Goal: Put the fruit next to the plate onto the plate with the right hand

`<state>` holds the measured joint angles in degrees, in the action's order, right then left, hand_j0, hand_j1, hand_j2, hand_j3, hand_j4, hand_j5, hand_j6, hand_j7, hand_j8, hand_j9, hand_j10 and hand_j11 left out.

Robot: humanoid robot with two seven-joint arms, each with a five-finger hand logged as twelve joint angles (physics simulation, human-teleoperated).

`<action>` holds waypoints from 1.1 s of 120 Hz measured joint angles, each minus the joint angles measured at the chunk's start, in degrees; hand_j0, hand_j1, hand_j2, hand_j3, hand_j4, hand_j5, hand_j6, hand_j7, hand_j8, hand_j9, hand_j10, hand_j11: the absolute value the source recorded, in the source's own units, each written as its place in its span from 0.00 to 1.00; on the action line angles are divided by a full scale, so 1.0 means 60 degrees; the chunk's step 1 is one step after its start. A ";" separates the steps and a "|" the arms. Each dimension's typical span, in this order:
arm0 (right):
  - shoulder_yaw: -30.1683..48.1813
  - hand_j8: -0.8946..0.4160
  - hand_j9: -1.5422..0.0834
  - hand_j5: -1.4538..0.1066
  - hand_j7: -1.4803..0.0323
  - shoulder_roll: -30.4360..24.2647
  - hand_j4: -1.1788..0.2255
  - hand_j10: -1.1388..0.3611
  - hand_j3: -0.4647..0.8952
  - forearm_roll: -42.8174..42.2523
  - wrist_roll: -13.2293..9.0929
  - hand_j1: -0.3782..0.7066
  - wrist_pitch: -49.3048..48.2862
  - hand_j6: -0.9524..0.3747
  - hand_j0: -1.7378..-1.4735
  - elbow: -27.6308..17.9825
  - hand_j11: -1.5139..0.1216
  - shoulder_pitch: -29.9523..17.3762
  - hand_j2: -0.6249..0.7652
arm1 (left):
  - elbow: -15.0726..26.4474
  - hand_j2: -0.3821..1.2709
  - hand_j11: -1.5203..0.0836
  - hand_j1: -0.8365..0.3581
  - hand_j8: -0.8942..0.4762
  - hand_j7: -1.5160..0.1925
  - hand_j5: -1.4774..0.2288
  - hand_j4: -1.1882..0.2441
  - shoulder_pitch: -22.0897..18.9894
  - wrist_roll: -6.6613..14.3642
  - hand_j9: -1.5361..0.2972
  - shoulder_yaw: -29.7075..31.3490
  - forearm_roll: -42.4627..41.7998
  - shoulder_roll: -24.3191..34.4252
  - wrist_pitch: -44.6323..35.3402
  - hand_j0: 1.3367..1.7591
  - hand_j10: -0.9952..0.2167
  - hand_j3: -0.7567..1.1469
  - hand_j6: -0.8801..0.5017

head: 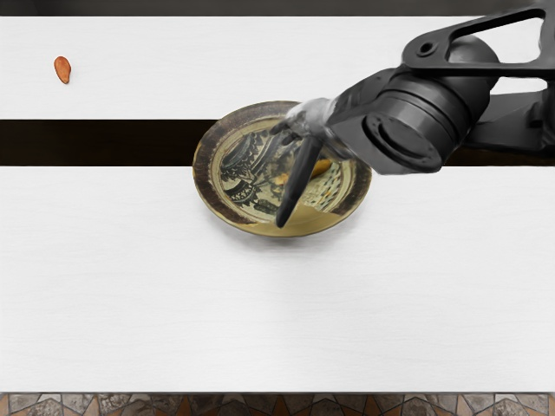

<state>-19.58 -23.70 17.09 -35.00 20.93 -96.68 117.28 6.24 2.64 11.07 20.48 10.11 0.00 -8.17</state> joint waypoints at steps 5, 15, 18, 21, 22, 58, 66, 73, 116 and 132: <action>0.0398 0.64 0.91 0.89 0.94 -0.0544 0.80 0.73 0.34 -0.0019 0.0000 0.08 -0.0577 0.68 0.30 -0.0146 0.89 -0.0399 0.44 | 0.0000 0.23 0.95 0.99 0.65 0.89 0.87 0.83 0.0000 0.0000 0.84 0.0000 0.0000 0.0000 0.0000 0.76 0.82 0.40 0.64; 0.1391 0.64 0.90 0.88 0.93 -0.1477 0.80 0.72 0.34 -0.0102 0.0000 0.09 -0.1892 0.67 0.30 -0.0300 0.88 -0.1466 0.44 | 0.0000 0.23 0.95 0.99 0.65 0.89 0.87 0.83 0.0000 0.0000 0.84 0.0000 0.0000 0.0000 0.0000 0.76 0.82 0.40 0.64; 0.1714 0.63 0.90 0.88 0.92 -0.1746 0.79 0.72 0.34 -0.0119 0.0000 0.10 -0.2362 0.67 0.30 -0.0326 0.88 -0.1788 0.44 | 0.0000 0.23 0.95 0.99 0.65 0.89 0.87 0.83 0.0000 0.0000 0.84 0.0000 0.0000 0.0000 0.0000 0.76 0.82 0.40 0.64; 0.2065 0.63 0.90 0.88 0.92 -0.1997 0.79 0.71 0.34 -0.0128 0.0000 0.10 -0.2859 0.67 0.30 -0.0347 0.87 -0.2128 0.44 | 0.0000 0.23 0.95 0.99 0.65 0.89 0.87 0.83 0.0000 0.0000 0.84 0.0000 0.0000 0.0000 0.0000 0.76 0.82 0.40 0.64; 0.2186 0.63 0.89 0.88 0.92 -0.2073 0.79 0.71 0.34 -0.0131 0.0000 0.10 -0.3021 0.67 0.30 -0.0352 0.87 -0.2246 0.44 | 0.0000 0.23 0.95 0.99 0.65 0.89 0.87 0.83 0.0000 0.0000 0.84 0.0000 0.0000 0.0000 0.0000 0.76 0.82 0.40 0.64; 0.5155 0.62 0.88 0.86 0.91 -0.3995 0.78 0.70 0.34 0.0030 0.0000 0.12 -0.7399 0.65 0.30 -0.0292 0.86 -0.5558 0.44 | 0.0000 0.23 0.95 0.99 0.65 0.89 0.87 0.83 0.0000 0.0000 0.84 0.0000 0.0000 0.0000 0.0000 0.76 0.82 0.40 0.64; 0.5500 0.62 0.88 0.86 0.91 -0.4487 0.78 0.70 0.34 0.0283 0.0000 0.12 -0.8294 0.66 0.30 -0.0207 0.86 -0.6098 0.44 | 0.0000 0.23 0.95 0.99 0.65 0.89 0.87 0.83 0.0000 0.0000 0.84 0.0000 0.0000 0.0000 0.0000 0.76 0.82 0.40 0.64; 0.5665 0.62 0.89 0.87 0.91 -0.4934 0.78 0.71 0.34 0.0529 0.0000 0.11 -0.8736 0.66 0.30 -0.0117 0.86 -0.6433 0.44 | 0.0003 0.23 0.95 0.99 0.65 0.89 0.87 0.83 0.0000 0.0000 0.84 0.0004 0.0001 0.0000 0.0000 0.76 0.82 0.40 0.64; 0.5868 0.64 0.90 0.89 0.93 -0.6923 0.80 0.72 0.34 0.1441 0.0000 0.09 -0.9309 0.68 0.30 0.0372 0.88 -0.7557 0.44 | -0.0012 0.23 0.95 0.99 0.65 0.89 0.87 0.83 0.0044 -0.0001 0.84 0.0012 0.0001 0.0000 0.0000 0.76 0.82 0.40 0.64; 0.5849 0.64 0.91 0.89 0.93 -0.7474 0.80 0.72 0.34 0.1576 0.0000 0.09 -0.9325 0.68 0.30 0.0399 0.88 -0.7702 0.44 | -0.0014 0.23 0.95 0.99 0.65 0.89 0.87 0.83 0.0044 -0.0001 0.84 0.0011 0.0001 0.0000 0.0000 0.76 0.82 0.40 0.64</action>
<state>15.52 -68.54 26.54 -35.00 -35.02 -94.28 71.07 6.16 2.90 11.07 20.54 10.11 0.00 -8.17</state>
